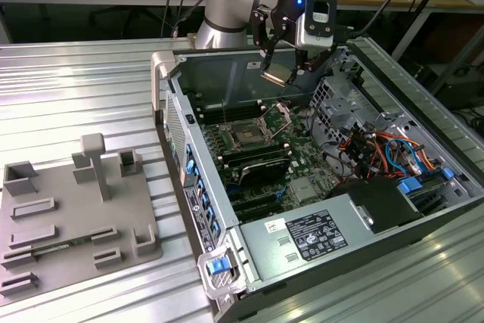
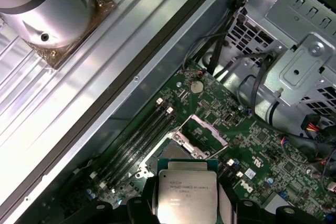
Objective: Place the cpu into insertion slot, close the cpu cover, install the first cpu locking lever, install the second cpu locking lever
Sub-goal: 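Place the cpu into insertion slot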
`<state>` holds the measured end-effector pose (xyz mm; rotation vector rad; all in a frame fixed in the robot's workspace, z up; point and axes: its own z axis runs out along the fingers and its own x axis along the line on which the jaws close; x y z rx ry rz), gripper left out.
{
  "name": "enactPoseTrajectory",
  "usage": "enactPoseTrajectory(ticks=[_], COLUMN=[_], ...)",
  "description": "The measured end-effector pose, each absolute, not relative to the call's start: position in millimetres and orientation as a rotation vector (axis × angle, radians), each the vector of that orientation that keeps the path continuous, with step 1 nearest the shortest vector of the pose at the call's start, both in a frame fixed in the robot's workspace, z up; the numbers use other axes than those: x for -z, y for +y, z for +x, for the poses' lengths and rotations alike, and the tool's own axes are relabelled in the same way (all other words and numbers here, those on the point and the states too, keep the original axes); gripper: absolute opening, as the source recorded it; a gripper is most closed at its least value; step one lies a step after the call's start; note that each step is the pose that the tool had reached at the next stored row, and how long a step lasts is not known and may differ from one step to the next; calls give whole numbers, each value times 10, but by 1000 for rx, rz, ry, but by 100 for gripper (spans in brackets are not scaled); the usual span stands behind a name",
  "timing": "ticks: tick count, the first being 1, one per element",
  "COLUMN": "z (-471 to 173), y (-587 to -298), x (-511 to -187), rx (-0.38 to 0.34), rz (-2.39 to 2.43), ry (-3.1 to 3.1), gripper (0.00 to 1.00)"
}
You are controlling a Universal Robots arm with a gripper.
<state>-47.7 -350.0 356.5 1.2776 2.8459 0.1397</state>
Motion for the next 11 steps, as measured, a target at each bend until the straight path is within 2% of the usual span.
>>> enactPoseTrajectory(ticks=[11], z=[-483], y=[-3500], x=[-3565], rx=[-140], rz=[1295], ry=[2838], gripper=[55])
